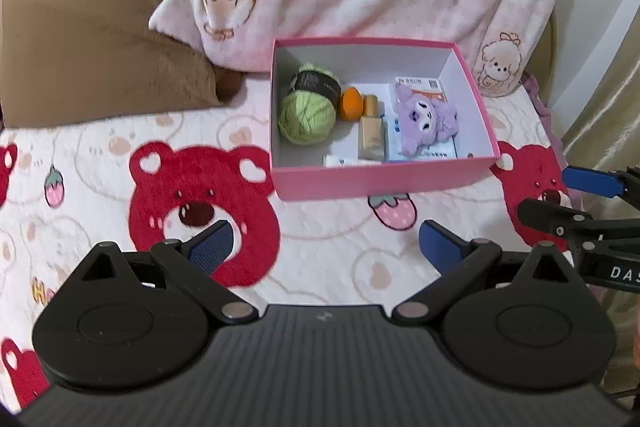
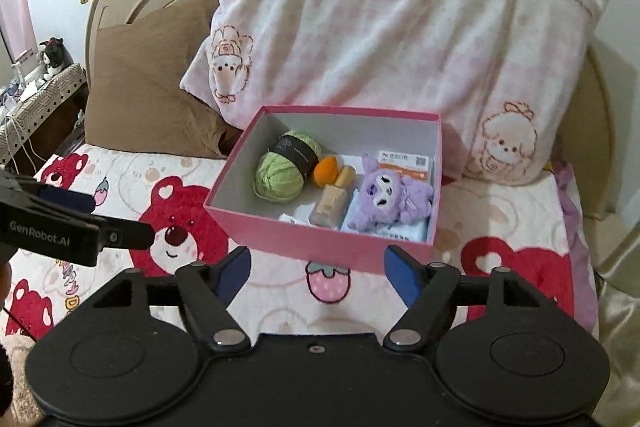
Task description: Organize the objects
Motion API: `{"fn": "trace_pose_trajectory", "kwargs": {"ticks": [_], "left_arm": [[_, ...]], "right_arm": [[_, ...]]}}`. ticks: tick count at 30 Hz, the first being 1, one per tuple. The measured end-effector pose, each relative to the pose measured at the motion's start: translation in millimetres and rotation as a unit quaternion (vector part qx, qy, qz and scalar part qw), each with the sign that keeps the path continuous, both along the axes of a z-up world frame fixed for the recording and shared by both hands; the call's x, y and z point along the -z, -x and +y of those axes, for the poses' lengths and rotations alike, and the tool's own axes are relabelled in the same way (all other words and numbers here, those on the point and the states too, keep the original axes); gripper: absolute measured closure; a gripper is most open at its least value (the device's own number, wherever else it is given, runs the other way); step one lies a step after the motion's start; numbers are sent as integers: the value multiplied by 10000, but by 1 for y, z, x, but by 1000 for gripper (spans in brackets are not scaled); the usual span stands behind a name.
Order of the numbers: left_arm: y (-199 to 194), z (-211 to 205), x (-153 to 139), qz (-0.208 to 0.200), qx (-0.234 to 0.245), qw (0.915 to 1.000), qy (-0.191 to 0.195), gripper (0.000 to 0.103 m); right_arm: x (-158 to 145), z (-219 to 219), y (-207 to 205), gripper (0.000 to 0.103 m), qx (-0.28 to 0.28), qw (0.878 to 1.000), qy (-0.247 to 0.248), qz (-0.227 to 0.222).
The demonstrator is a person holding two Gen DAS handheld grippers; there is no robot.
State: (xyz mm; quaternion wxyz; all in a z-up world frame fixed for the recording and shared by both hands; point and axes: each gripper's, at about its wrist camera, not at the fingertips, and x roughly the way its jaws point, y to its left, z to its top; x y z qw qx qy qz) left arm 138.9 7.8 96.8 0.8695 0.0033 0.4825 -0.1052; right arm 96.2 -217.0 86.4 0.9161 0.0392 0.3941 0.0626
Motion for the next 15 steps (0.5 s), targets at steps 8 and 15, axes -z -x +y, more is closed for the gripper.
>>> {"fn": "trace_pose_trajectory", "kwargs": {"ticks": [8, 15], "left_arm": [[13, 5, 18, 32, -126, 9999, -105, 2], [13, 12, 38, 140, -79, 9996, -222, 2]], "right_arm": [[19, -1, 9, 13, 360, 9989, 167, 238], [31, 0, 6, 10, 589, 9964, 403, 463]]}}
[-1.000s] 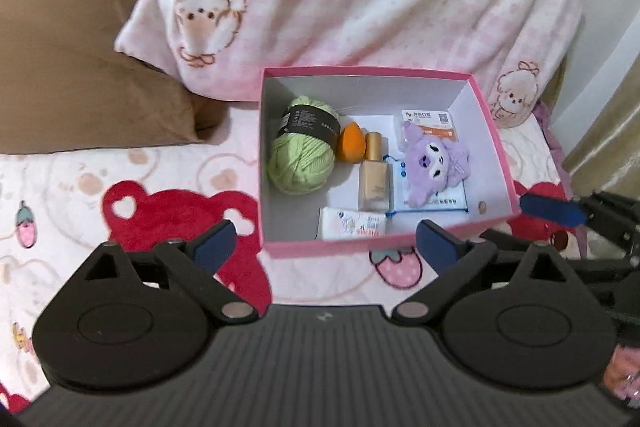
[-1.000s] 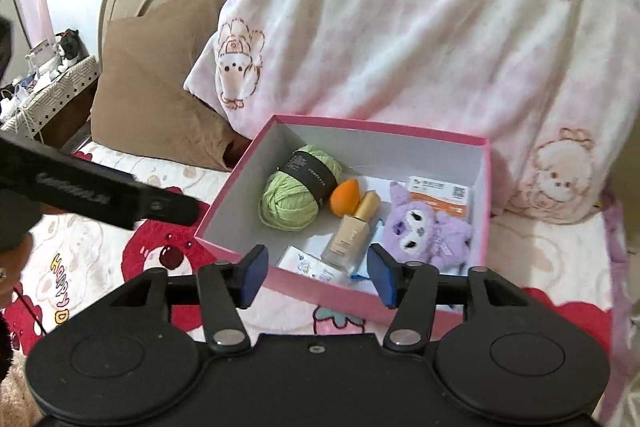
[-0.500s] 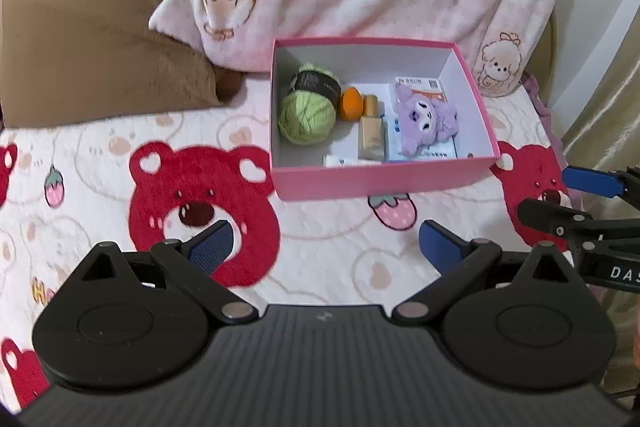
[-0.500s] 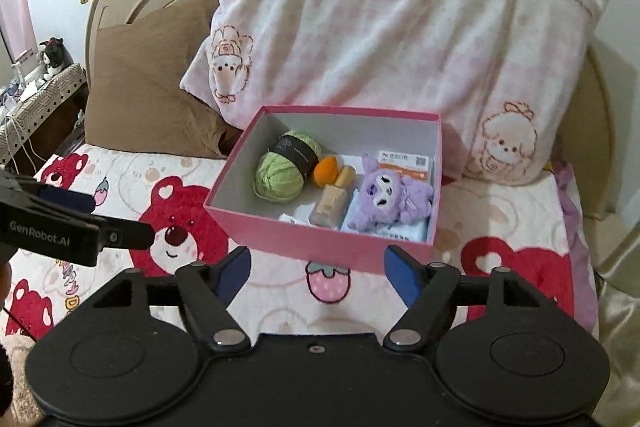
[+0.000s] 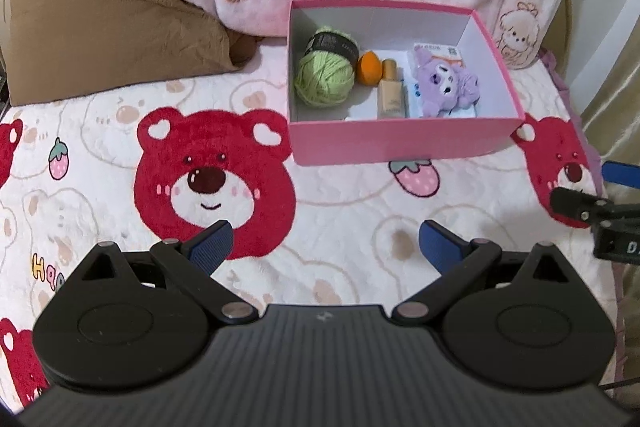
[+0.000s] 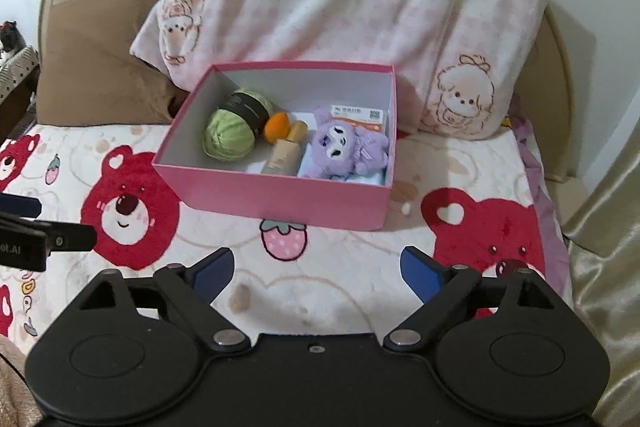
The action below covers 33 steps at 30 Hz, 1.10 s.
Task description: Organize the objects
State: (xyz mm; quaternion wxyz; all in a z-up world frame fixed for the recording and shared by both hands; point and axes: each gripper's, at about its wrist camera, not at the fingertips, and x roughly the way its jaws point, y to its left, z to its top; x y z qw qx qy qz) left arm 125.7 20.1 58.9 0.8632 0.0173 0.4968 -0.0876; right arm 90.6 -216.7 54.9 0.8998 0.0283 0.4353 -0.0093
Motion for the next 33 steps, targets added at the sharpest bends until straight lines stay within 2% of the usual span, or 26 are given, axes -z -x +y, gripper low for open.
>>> {"fn": "trace_pose_trajectory", "kwargs": {"ticks": [12, 25, 33], "left_arm": [[-4, 10, 9, 74, -80, 9999, 47, 2], [-6, 5, 17, 154, 1, 9997, -180, 2], [-9, 11, 21, 305, -251, 9992, -112, 2]], "right_arm": [[6, 2, -5, 10, 141, 9997, 47, 177], [15, 1, -8, 10, 321, 9986, 203, 357], [18, -2, -7, 10, 407, 9980, 250, 413]]}}
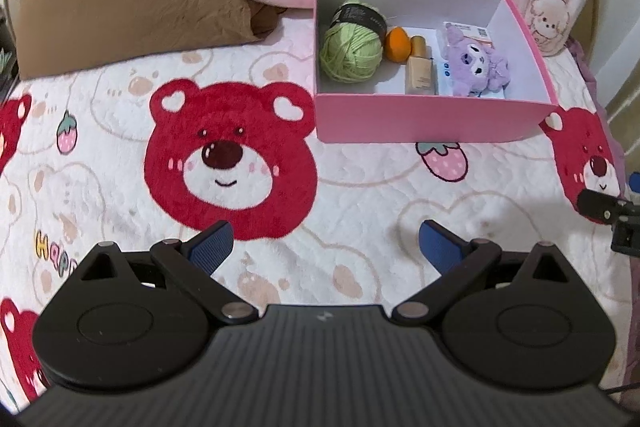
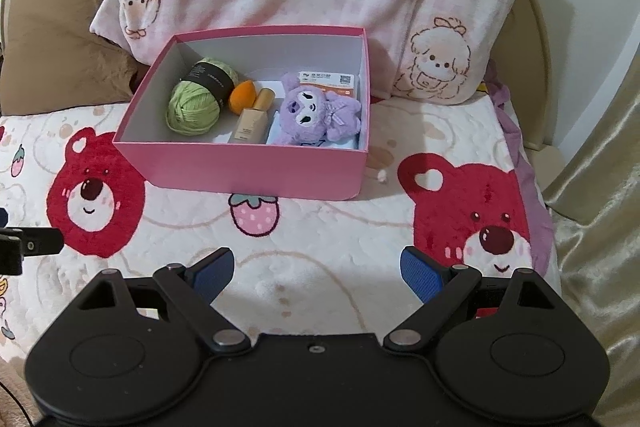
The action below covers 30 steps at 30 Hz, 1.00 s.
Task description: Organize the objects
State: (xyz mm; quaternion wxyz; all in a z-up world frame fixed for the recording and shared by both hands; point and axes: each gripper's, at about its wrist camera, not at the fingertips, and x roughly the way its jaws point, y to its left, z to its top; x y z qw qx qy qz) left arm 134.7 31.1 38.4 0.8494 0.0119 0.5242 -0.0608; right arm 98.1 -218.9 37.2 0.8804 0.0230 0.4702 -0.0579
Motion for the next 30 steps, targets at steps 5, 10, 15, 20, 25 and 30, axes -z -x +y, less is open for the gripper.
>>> {"fn": "trace_pose_trajectory", "kwargs": {"ticks": [5, 10, 15, 20, 25, 30], "left_arm": [[0, 2, 2, 24, -67, 10000, -30, 2], [1, 0, 2, -1, -53, 9999, -92, 2], [1, -2, 3, 12, -18, 9999, -140, 2], [2, -2, 6, 51, -15, 9998, -175, 2], [3, -2, 12, 109, 2, 9998, -167, 2], [3, -3, 12, 77, 21, 9997, -210, 2]], "right_arm": [[0, 0, 0, 10, 6, 10000, 6, 5], [1, 1, 0, 10, 8, 10000, 14, 28], [2, 0, 0, 10, 23, 10000, 57, 53], [2, 1, 1, 10, 13, 10000, 68, 52], [2, 1, 1, 10, 15, 10000, 66, 71], [3, 1, 0, 10, 30, 9999, 69, 103]]}}
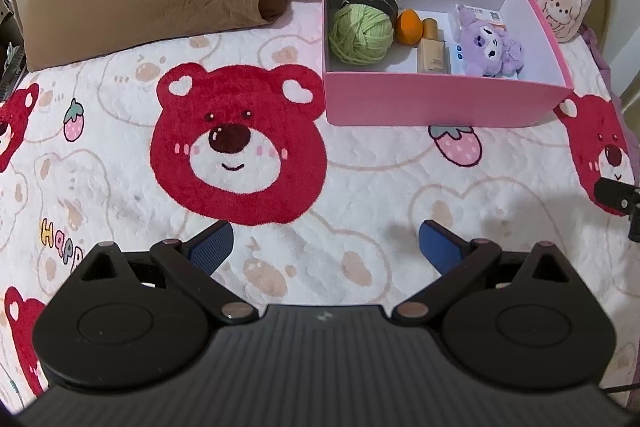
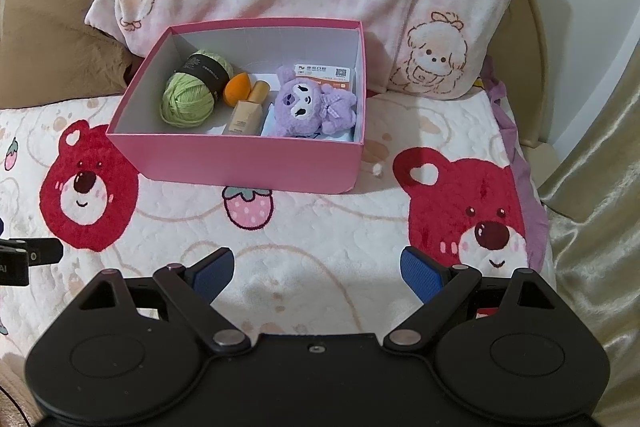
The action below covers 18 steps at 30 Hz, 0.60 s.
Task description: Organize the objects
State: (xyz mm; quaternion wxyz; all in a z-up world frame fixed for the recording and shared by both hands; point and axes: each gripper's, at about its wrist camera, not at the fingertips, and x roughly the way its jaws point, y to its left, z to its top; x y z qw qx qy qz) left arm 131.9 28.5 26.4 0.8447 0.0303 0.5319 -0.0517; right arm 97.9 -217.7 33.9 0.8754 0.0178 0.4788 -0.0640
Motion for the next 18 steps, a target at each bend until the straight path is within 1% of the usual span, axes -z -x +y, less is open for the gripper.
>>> {"fn": "trace_pose_trajectory", "kwargs": {"ticks": [9, 13, 18], "left_arm": [[2, 0, -4, -55, 8, 10000, 25, 2], [3, -2, -5, -146, 11, 9999, -70, 2], [4, -1, -7, -175, 36, 9998, -73, 2]], "right_arm": [[1, 0, 0, 10, 7, 10000, 1, 27], [2, -1, -1, 10, 5, 10000, 2, 35], [3, -2, -1, 10, 1, 10000, 13, 56]]}}
